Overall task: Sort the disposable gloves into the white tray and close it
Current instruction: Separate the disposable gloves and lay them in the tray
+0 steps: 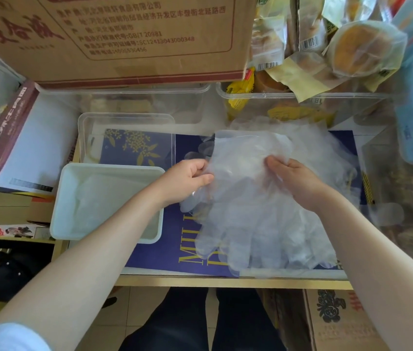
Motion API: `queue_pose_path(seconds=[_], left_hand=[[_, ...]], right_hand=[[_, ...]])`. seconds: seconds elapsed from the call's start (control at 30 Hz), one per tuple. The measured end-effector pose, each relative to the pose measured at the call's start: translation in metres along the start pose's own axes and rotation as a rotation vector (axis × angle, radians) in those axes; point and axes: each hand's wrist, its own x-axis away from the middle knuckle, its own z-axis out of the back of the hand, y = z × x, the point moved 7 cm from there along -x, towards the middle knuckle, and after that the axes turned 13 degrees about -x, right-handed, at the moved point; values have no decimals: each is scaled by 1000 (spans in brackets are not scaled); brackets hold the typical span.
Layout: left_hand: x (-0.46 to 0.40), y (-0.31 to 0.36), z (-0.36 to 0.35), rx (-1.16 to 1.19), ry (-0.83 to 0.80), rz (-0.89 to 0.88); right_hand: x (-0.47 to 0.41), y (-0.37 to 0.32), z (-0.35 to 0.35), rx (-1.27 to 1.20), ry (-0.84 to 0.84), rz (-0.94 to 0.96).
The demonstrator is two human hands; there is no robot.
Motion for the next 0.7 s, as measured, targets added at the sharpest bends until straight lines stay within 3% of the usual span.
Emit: queue_pose_path(seconds=[0.17, 0.3, 0.4, 0.53, 0.7], left_hand=[[-2, -5, 1, -102, -125, 45], [-5, -2, 1, -219, 34, 63], [-5, 2, 8, -96, 166, 64], [-1, 4, 15, -38, 224, 61], [1, 0, 15, 129, 263, 47]], right_hand=[[0, -2, 3, 58, 31, 38], [5, -4, -3, 51, 4, 67], [13, -1, -1, 125, -63, 42], [20, 16, 2, 194, -221, -11], [21, 15, 9, 84, -161, 144]])
